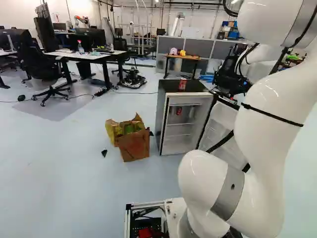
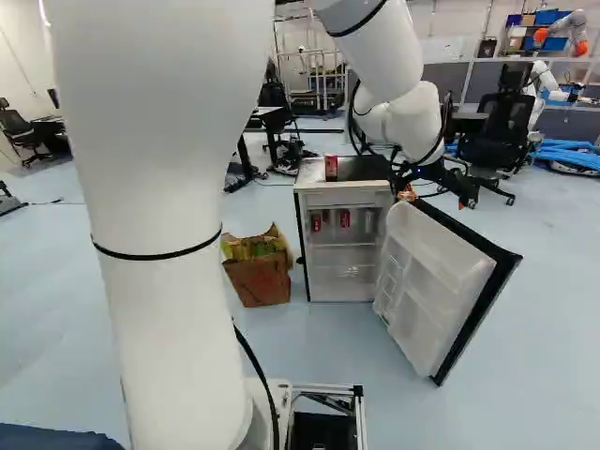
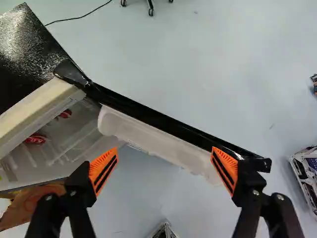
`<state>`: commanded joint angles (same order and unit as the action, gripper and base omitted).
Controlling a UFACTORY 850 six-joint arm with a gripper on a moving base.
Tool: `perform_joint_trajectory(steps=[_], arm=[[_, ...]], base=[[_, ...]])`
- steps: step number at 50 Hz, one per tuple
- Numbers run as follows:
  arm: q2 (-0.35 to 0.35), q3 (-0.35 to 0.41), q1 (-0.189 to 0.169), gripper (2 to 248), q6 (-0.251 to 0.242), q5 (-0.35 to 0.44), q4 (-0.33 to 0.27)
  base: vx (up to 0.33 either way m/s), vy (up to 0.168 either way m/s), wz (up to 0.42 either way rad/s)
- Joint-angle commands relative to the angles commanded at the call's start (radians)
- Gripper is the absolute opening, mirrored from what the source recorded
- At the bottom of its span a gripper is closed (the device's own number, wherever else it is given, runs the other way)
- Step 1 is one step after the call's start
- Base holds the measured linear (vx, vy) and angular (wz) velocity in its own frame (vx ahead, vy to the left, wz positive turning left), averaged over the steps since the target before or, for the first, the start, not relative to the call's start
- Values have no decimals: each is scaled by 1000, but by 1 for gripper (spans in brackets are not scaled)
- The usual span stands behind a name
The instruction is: Grab a drink from the fridge
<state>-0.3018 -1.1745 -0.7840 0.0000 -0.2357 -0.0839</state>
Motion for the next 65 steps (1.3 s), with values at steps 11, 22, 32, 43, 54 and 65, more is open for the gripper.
perform_joint_trajectory(steps=[11, 22, 32, 43, 54, 65], arm=[[-36, -44, -23, 247, 0, -28, 27], [-72, -88, -45, 247, 0, -60, 79], [-105, -130, -64, 247, 0, -90, 132], [-142, -177, -85, 247, 0, -123, 176], [-179, -226, -104, 247, 0, -147, 191], [-227, -289, -115, 247, 0, -148, 191]], base=[[0, 0, 0], [0, 0, 0], [0, 0, 0], [0, 0, 0], [0, 0, 0], [0, 0, 0]])
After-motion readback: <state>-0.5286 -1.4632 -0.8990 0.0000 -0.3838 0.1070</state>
